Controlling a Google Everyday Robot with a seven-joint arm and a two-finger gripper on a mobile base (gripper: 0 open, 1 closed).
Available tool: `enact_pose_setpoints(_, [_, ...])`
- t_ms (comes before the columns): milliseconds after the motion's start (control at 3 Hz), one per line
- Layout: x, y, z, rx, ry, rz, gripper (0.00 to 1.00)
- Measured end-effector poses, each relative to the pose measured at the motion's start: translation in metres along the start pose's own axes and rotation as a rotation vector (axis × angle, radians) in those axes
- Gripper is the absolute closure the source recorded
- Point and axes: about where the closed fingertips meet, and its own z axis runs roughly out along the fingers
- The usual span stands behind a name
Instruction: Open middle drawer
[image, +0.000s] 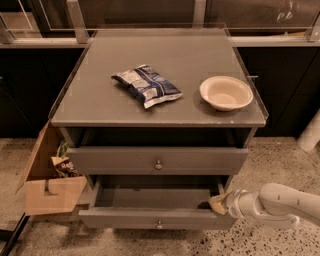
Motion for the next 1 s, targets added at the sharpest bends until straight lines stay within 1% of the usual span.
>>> enact_pose_setpoints(667, [0.0, 0.003, 0.005, -0.015, 0.014, -0.009, 1.0])
enact_pose_setpoints(1000, [0.02, 0.018, 0.019, -0.103, 0.083, -0.008, 1.0])
